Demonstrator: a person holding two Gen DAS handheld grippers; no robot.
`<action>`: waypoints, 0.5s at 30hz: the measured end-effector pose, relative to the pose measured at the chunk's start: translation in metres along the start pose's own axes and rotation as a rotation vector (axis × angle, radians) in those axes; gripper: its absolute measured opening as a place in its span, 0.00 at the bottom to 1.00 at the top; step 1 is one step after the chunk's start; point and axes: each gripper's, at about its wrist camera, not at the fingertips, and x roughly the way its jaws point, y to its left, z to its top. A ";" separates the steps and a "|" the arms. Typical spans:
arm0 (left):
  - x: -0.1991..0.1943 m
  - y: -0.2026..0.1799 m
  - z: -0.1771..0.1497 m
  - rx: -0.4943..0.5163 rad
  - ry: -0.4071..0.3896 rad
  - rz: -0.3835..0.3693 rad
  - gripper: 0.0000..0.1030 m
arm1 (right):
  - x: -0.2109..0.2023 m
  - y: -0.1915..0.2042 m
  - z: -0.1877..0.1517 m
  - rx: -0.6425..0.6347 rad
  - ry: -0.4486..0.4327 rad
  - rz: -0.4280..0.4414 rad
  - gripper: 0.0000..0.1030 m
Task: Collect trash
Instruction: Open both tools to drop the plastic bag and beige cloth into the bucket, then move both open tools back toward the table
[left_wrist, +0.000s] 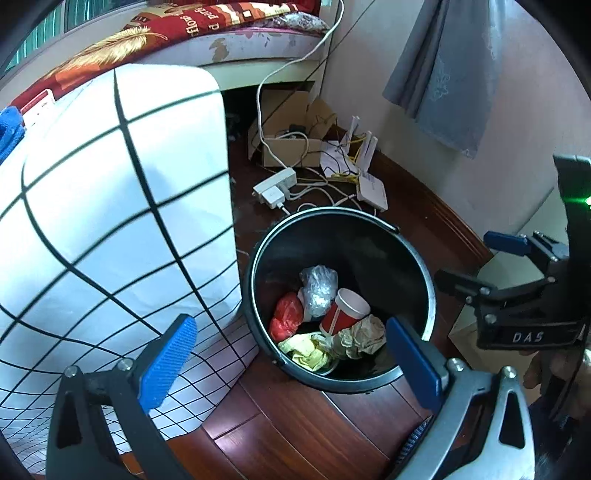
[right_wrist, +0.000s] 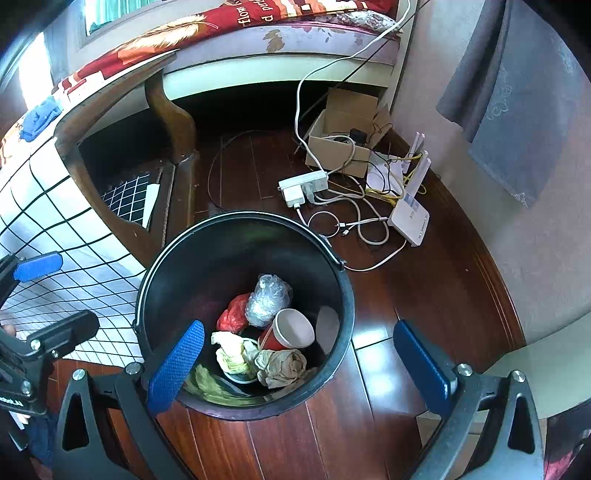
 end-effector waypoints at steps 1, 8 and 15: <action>-0.002 0.000 0.000 0.000 -0.005 0.002 1.00 | -0.001 0.001 0.000 -0.002 -0.002 0.001 1.00; -0.022 0.003 0.003 -0.001 -0.037 0.016 1.00 | -0.017 0.005 -0.001 -0.003 -0.034 -0.004 1.00; -0.050 0.009 0.004 -0.008 -0.087 0.034 1.00 | -0.042 0.011 0.001 0.000 -0.078 -0.004 1.00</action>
